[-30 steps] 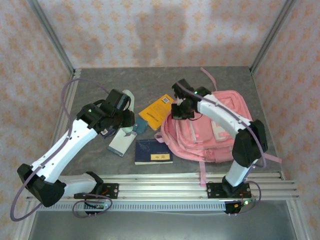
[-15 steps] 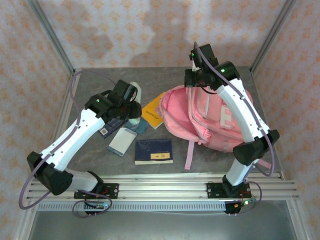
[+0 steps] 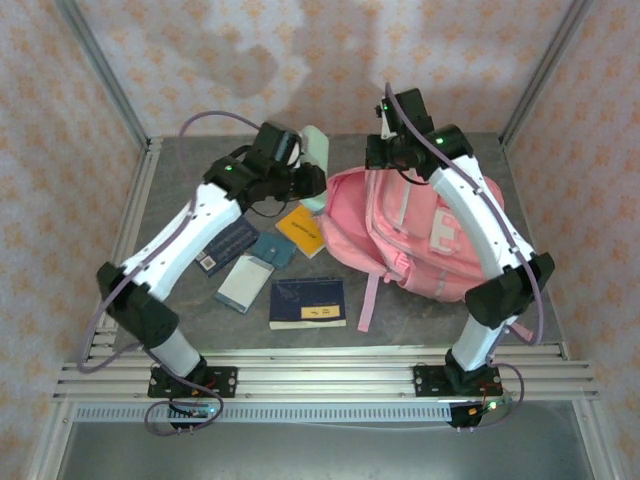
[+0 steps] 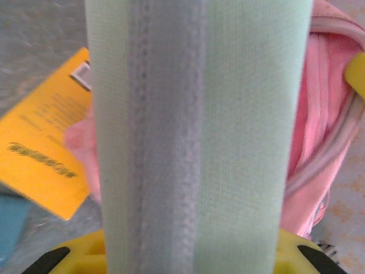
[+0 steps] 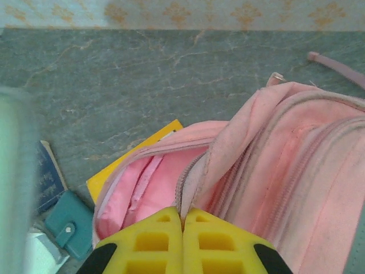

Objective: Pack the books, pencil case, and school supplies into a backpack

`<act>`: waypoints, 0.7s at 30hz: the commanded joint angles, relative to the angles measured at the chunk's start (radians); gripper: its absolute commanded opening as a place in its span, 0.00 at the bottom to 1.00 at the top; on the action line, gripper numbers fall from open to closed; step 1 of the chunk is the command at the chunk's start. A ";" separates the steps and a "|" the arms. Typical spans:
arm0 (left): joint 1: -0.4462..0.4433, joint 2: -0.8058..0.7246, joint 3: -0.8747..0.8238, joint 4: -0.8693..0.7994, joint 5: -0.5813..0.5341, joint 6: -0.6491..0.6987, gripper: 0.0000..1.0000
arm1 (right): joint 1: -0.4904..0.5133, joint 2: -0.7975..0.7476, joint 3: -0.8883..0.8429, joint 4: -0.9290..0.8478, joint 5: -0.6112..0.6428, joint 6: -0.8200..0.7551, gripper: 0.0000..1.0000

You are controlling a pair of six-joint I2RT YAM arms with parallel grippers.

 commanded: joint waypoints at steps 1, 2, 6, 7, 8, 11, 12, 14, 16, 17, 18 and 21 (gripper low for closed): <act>-0.004 0.110 0.039 0.220 0.157 -0.100 0.29 | -0.018 -0.132 -0.068 0.235 -0.078 0.052 0.00; -0.015 0.151 0.058 0.264 0.192 -0.130 0.29 | -0.034 -0.142 -0.083 0.244 -0.102 0.067 0.00; -0.081 0.316 0.154 0.343 0.240 -0.201 0.24 | -0.109 -0.152 -0.092 0.263 -0.172 0.133 0.00; -0.101 0.352 0.170 0.380 0.261 -0.241 0.23 | -0.130 -0.150 -0.089 0.273 -0.188 0.148 0.00; -0.118 0.389 0.180 0.432 0.281 -0.287 0.23 | -0.147 -0.142 -0.081 0.283 -0.198 0.161 0.00; -0.168 0.483 0.204 0.623 0.327 -0.442 0.22 | -0.196 -0.087 -0.025 0.293 -0.246 0.196 0.00; -0.179 0.515 0.212 0.687 0.341 -0.496 0.22 | -0.207 -0.065 -0.003 0.294 -0.265 0.203 0.00; -0.196 0.586 0.207 0.878 0.362 -0.642 0.22 | -0.225 -0.018 0.043 0.312 -0.302 0.209 0.00; -0.208 0.651 0.209 1.025 0.364 -0.752 0.22 | -0.239 0.029 0.089 0.327 -0.331 0.221 0.00; -0.215 0.686 0.223 1.070 0.369 -0.787 0.24 | -0.246 0.055 0.116 0.331 -0.337 0.226 0.00; -0.221 0.709 0.236 1.088 0.371 -0.805 0.25 | -0.252 0.077 0.142 0.329 -0.338 0.230 0.00; -0.249 0.755 0.273 1.104 0.372 -0.816 0.28 | -0.268 0.156 0.234 0.323 -0.354 0.246 0.00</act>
